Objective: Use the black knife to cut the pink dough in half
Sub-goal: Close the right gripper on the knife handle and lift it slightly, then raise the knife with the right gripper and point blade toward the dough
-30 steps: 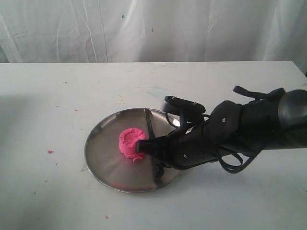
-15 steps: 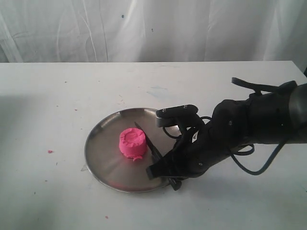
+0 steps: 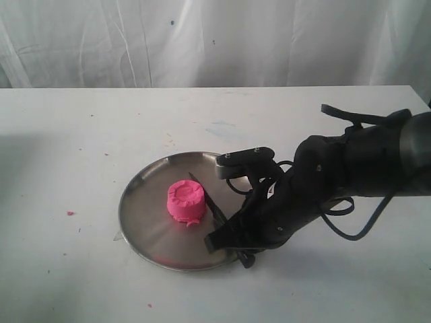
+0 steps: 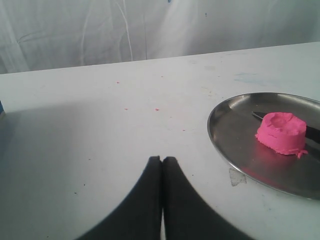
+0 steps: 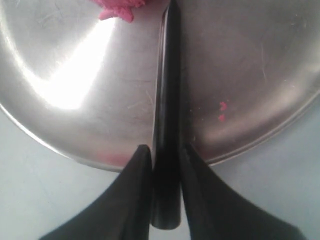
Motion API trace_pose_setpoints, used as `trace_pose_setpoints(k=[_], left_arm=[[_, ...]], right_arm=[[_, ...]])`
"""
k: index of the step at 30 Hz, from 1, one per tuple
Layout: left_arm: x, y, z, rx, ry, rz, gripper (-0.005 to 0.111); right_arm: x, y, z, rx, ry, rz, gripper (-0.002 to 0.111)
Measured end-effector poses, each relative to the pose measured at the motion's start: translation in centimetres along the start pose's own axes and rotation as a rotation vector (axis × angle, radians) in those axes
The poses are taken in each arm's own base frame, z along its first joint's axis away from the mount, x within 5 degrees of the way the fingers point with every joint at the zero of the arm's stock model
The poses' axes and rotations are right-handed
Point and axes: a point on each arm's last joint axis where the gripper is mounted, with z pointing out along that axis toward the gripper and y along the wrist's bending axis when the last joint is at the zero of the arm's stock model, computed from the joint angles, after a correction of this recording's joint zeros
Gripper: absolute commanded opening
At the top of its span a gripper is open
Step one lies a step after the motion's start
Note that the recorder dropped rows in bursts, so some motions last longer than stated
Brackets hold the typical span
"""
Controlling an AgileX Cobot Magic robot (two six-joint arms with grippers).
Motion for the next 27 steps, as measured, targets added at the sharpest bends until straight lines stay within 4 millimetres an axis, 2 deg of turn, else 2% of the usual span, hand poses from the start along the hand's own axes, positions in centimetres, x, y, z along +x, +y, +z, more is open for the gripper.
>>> trace_pose_setpoints(k=[5, 19, 27], left_arm=[[0.0, 0.0, 0.0, 0.000, 0.000, 0.000, 0.000], [0.0, 0.0, 0.0, 0.000, 0.000, 0.000, 0.000], [0.0, 0.0, 0.0, 0.000, 0.000, 0.000, 0.000]], right_arm=[[0.4, -0.1, 0.8, 0.002, 0.038, 0.005, 0.029], [0.2, -0.2, 1.0, 0.007, 0.016, 0.008, 0.026], [-0.7, -0.1, 1.3, 0.004, 0.007, 0.002, 0.025]])
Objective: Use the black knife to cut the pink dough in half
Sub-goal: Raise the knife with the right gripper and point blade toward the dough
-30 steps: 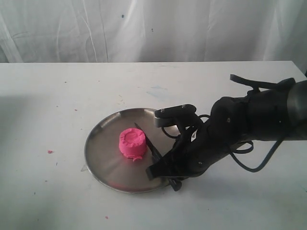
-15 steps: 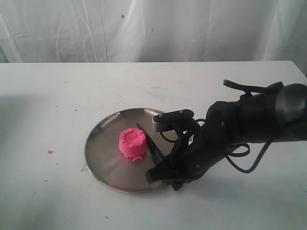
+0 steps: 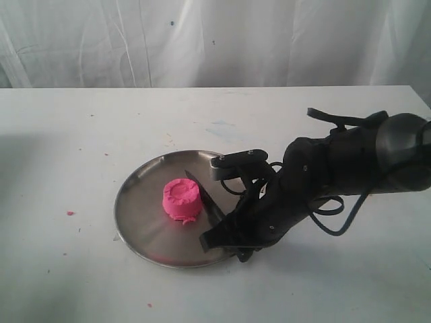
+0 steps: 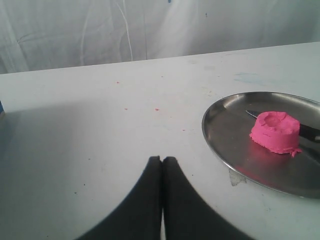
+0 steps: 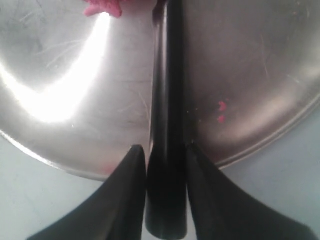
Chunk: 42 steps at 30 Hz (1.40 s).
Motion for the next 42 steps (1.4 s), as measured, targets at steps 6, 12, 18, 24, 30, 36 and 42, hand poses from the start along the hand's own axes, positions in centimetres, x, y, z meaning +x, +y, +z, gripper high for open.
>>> trace_pose_setpoints(k=[6, 12, 18, 24, 30, 36, 42], left_arm=[[0.0, 0.0, 0.0, 0.000, 0.000, 0.000, 0.000], [0.0, 0.0, 0.0, 0.000, 0.000, 0.000, 0.000], [0.0, 0.0, 0.0, 0.000, 0.000, 0.000, 0.000], [0.0, 0.0, 0.0, 0.000, 0.000, 0.000, 0.000], [0.0, 0.0, 0.0, 0.000, 0.000, 0.000, 0.000], [0.0, 0.0, 0.0, 0.000, 0.000, 0.000, 0.000], [0.0, 0.0, 0.0, 0.000, 0.000, 0.000, 0.000]], right_arm=[[-0.3, 0.0, 0.4, -0.001, 0.006, 0.002, 0.005], [-0.5, 0.1, 0.1, -0.003, -0.006, 0.001, 0.000], [-1.3, 0.1, -2.5, -0.006, -0.087, -0.010, 0.000], [-1.4, 0.1, -6.0, 0.017, -0.123, -0.098, 0.000], [-0.7, 0.2, -10.0, 0.060, -0.129, -0.199, 0.000], [0.0, 0.5, -14.2, 0.080, -0.209, -0.216, 0.000], [0.9, 1.4, -16.7, 0.063, -0.268, -0.223, 0.000]])
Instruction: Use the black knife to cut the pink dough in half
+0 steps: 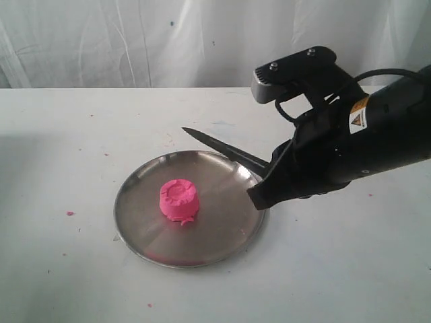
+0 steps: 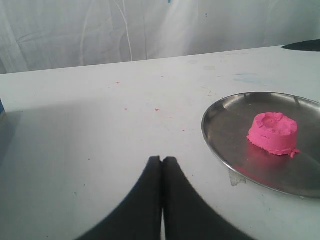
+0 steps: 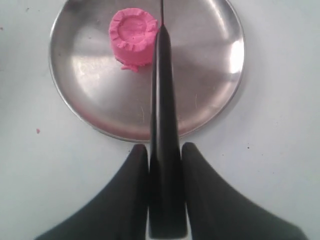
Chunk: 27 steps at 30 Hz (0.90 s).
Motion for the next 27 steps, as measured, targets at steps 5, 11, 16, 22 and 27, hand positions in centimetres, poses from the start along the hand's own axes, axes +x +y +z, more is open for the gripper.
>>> trace_pose_setpoints(k=[5, 11, 16, 22, 27], left_arm=[[0.0, 0.0, 0.0, 0.000, 0.000, 0.000, 0.000], [0.0, 0.0, 0.0, 0.000, 0.000, 0.000, 0.000], [0.0, 0.0, 0.0, 0.000, 0.000, 0.000, 0.000], [0.0, 0.0, 0.0, 0.000, 0.000, 0.000, 0.000], [0.0, 0.0, 0.0, 0.000, 0.000, 0.000, 0.000]], right_arm=[[0.6, 1.0, -0.8, -0.023, -0.013, -0.007, 0.000], [1.8, 2.0, -0.5, -0.047, 0.005, 0.000, 0.000], [2.8, 2.8, -1.0, -0.071, -0.067, 0.007, 0.000], [4.7, 2.9, -2.0, -0.079, -0.128, -0.002, 0.000], [5.5, 2.9, -2.2, -0.080, -0.162, -0.002, 0.000]])
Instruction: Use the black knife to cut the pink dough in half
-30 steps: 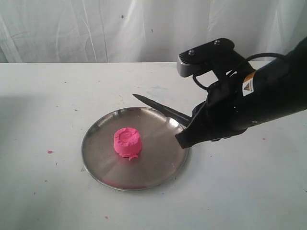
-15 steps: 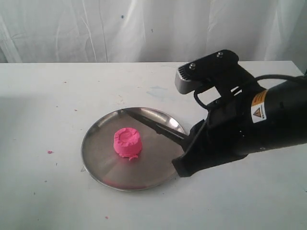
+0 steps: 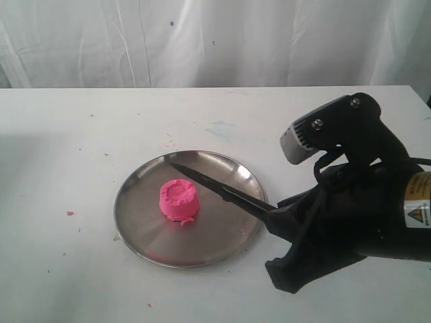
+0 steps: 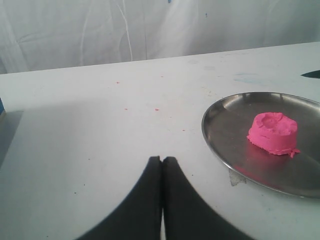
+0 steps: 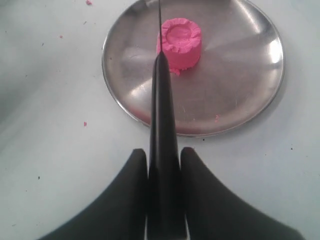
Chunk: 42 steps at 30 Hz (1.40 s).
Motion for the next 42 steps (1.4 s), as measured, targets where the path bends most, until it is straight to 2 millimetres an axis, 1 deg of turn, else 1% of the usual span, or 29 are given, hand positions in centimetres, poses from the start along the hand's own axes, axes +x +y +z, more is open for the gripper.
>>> trace_pose_setpoints(k=[4, 12, 15, 22, 31, 35, 42], left_arm=[[0.0, 0.0, 0.0, 0.000, 0.000, 0.000, 0.000], [0.0, 0.0, 0.0, 0.000, 0.000, 0.000, 0.000], [0.0, 0.0, 0.0, 0.000, 0.000, 0.000, 0.000], [0.0, 0.0, 0.0, 0.000, 0.000, 0.000, 0.000], [0.0, 0.0, 0.0, 0.000, 0.000, 0.000, 0.000], [0.0, 0.0, 0.0, 0.000, 0.000, 0.000, 0.000], [0.0, 0.0, 0.0, 0.000, 0.000, 0.000, 0.000]], right_arm=[[0.0, 0.0, 0.2, 0.001, -0.029, 0.000, 0.000], [-0.7, -0.1, 0.1, 0.013, -0.112, -0.028, 0.000], [-0.9, -0.1, 0.6, 0.014, -0.128, -0.032, 0.000], [-0.7, -0.3, 3.9, 0.021, -0.071, -0.033, 0.000], [-0.5, -0.5, 7.2, 0.025, -0.059, 0.020, 0.000], [-0.1, -0.5, 8.1, 0.027, -0.030, 0.023, 0.000], [-0.4, -0.5, 8.4, 0.026, -0.067, 0.024, 0.000]])
